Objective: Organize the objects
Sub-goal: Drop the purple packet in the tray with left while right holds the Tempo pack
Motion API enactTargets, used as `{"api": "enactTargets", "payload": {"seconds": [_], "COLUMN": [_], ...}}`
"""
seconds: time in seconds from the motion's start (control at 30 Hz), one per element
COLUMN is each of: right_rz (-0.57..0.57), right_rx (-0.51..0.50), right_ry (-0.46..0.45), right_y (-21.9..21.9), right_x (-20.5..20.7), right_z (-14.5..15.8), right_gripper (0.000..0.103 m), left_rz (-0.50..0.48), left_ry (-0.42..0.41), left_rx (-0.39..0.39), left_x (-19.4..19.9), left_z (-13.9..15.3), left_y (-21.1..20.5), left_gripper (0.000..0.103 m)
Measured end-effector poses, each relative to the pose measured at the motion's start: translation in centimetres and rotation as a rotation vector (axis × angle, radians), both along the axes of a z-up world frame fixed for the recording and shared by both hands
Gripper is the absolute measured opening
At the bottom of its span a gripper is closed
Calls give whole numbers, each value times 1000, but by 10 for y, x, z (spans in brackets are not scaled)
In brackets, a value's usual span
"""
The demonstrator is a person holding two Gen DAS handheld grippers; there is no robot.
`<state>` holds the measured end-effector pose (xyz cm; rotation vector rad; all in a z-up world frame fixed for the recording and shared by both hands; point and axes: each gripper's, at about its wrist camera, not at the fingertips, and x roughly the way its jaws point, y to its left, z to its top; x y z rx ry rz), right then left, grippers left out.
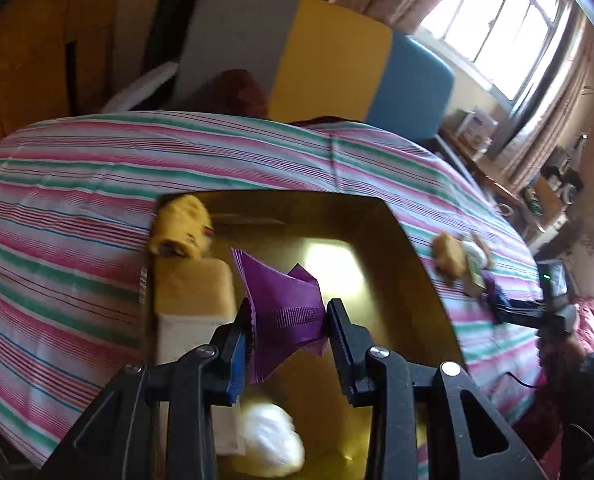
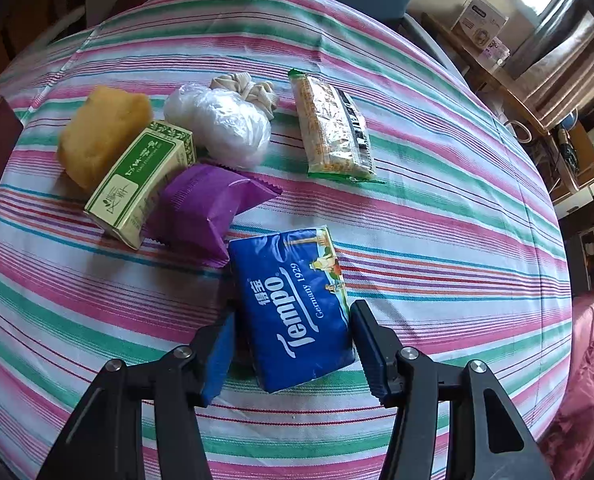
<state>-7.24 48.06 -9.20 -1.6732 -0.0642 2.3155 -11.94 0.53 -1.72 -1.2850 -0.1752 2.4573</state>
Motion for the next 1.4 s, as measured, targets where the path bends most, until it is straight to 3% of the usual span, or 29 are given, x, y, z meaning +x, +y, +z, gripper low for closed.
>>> {"api": "enactTargets", "payload": {"seconds": [0.2,0.57,0.7,0.93,1.1,1.4], "right_rz": [-13,-7,-6,-7,-14,16], "right_rx": [-15,-4,-2,-14,-28,-100], "right_ry": [14,14,16,26,32,9], "right_y": [5,-2,-1,3,5,-16], "right_x": [1,3,3,2,1,9], "right_z": [1,3,-1,-4,-3,6], "right_gripper": [57,57,57,56,55,55], "left_rz": [-19,0,38,50,42,51], "left_ry": [6,-81,-115,-25,59,72], "left_rx": [-78,-150,-142,-136,-129,-148], "left_x": [-41,-111,-117,-83,-27,38], "left_z": [-13,-54,-61,-31,-8,-10], "left_y": [21,46,37,25,16,2], "left_gripper": [36,37,45,47,47,48]}}
